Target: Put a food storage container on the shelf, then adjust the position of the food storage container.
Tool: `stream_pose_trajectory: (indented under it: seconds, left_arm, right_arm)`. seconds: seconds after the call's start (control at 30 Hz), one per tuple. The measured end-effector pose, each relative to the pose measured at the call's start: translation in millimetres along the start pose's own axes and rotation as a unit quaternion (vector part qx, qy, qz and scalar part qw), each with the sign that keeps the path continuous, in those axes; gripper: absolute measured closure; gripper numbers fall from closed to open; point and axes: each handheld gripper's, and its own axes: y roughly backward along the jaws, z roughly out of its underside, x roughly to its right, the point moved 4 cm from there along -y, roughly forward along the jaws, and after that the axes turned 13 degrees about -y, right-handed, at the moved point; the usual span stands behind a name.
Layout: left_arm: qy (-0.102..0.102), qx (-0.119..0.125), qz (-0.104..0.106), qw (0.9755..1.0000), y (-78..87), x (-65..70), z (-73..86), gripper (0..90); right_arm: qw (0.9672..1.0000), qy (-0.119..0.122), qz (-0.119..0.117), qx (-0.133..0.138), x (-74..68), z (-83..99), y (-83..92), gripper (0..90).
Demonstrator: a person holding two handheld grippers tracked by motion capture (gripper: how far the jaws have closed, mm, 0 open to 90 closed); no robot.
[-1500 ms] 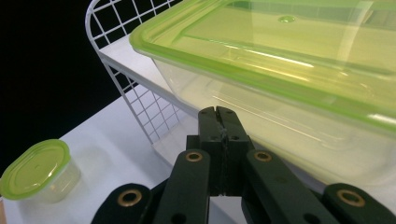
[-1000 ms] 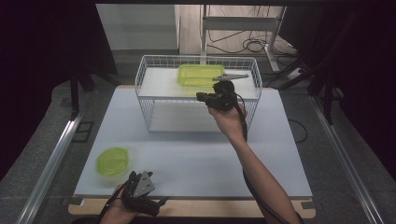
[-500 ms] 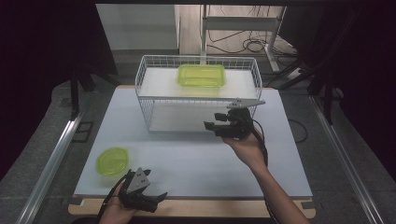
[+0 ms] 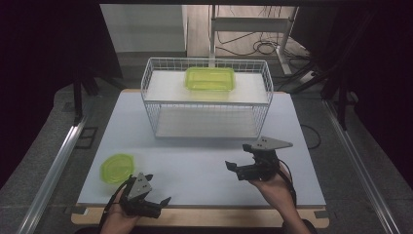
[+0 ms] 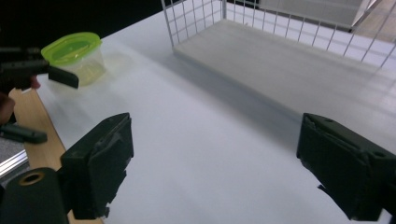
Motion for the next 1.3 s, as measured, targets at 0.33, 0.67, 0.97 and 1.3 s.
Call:
stream_pose_trajectory:
  seconds: [0.33,0.67,0.97,1.3]
  left_arm:
    - [0.005,0.007,0.0,1.0,-0.5,-0.6,1.5,4.9]
    - [0.014,0.008,0.006,0.9999,-2.2,-0.7,3.3,4.1]
    - [0.023,-0.016,-0.012,0.9995,-0.2,-10.1,0.8,3.2]
    - [0.05,0.025,-0.052,0.9971,27.9,-41.8,-1.5,57.4]
  right_arm:
    - [0.9998,0.01,0.003,-0.015,10.1,46.6,4.8,6.0]
    - [0.9989,0.015,0.026,-0.037,27.1,67.9,-1.6,6.4]
    - [0.9981,0.025,0.03,-0.048,28.8,71.8,-7.3,7.1]
    - [0.9974,0.024,0.033,-0.059,34.3,74.5,-9.2,8.3]
